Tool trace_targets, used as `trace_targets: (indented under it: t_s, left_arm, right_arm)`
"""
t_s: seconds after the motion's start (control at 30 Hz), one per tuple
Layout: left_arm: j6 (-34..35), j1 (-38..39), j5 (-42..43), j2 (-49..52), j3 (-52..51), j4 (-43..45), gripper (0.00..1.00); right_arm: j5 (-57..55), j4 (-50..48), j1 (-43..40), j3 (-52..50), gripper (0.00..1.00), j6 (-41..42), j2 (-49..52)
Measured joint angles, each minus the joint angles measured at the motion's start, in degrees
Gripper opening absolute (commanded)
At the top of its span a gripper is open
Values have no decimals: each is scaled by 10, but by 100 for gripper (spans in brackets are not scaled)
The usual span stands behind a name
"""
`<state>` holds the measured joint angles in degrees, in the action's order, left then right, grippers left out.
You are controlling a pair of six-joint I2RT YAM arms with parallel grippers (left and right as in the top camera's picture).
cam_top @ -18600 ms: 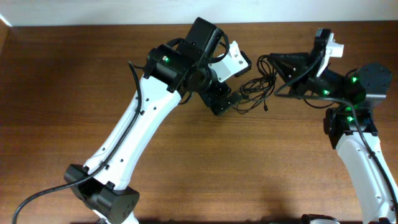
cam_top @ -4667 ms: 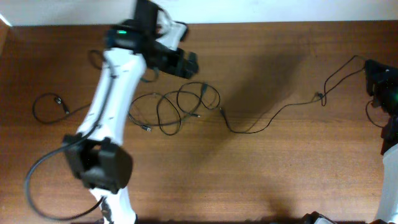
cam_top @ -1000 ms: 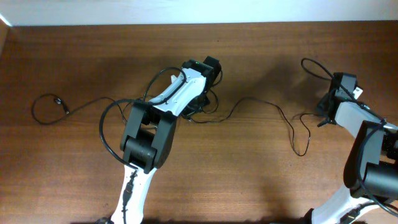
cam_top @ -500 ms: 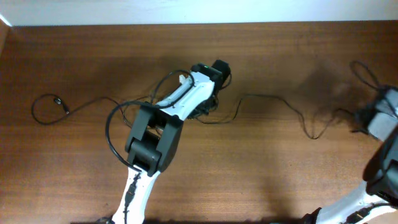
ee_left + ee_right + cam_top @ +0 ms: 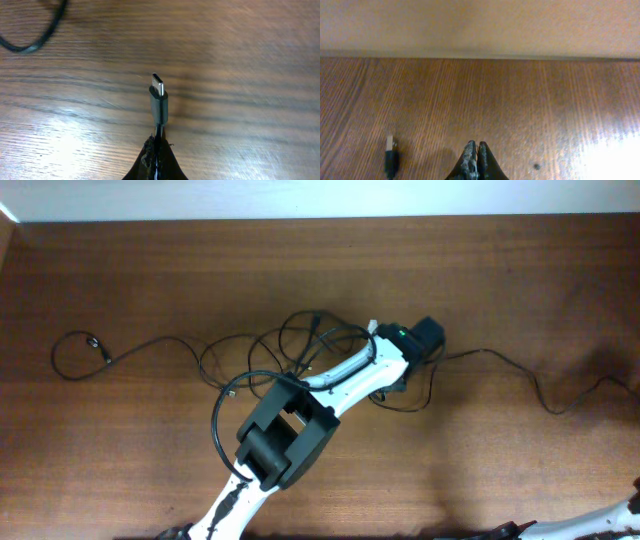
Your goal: Untangle cables
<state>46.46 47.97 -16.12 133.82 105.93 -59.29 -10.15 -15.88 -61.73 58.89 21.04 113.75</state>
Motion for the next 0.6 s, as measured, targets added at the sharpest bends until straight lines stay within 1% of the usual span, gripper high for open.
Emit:
trace_targets:
  t_s: [0.03, 0.07, 0.1, 0.13, 0.17, 0.2, 0.23, 0.27, 0.3, 0.33, 0.4, 0.43, 0.47, 0.5, 0.53, 0.6]
  left_arm:
    - [-18, 8, 0, 0, 0, 0, 0]
    - [-30, 12, 0, 0, 0, 0, 0]
    - [-42, 15, 0, 0, 0, 0, 0]
    - [-45, 15, 0, 0, 0, 0, 0]
    - [-49, 15, -1, 0, 0, 0, 0]
    - [-51, 15, -5, 0, 0, 0, 0]
    - [-52, 16, -7, 0, 0, 0, 0]
    - [-53, 16, -9, 0, 0, 0, 0]
    - [-53, 16, -9, 0, 0, 0, 0]
    - [-53, 16, -9, 0, 0, 0, 0]
    - [-54, 16, -10, 0, 0, 1, 0]
    - [-54, 16, -11, 0, 0, 2, 0]
    - [-54, 16, -11, 0, 0, 3, 0]
    - [-54, 16, -12, 0, -1, 3, 0]
    - [-54, 16, -13, 0, -1, 3, 0]
    - [-54, 16, -13, 0, -1, 3, 0]
  right_arm:
    - [0, -4, -5, 0, 5, 0, 0]
    - [0, -4, -5, 0, 18, 0, 0]
    - [16, 1, -5, 0, 49, 0, 0]
    - [26, 5, -5, 0, 55, 0, 0]
    - [49, 17, -5, 0, 57, 0, 0]
    - [84, 40, -5, 0, 68, 0, 0]
    - [119, 59, -5, 0, 74, -1, 0]
    - [144, 83, -5, 0, 75, -2, 0]
    - [160, 96, -2, 5, 75, -3, -2]
    - [169, 110, 0, 8, 69, -4, -4]
    - [172, 121, 15, 10, 53, -4, -6]
    - [165, 124, 28, 10, 43, -5, -6]
    - [153, 127, 43, 10, 31, -3, -5]
    - [133, 129, 59, 9, 24, -1, -5]
    - [115, 129, 69, 9, 21, -2, -4]
    - [50, 124, 90, 10, 18, -2, 4]
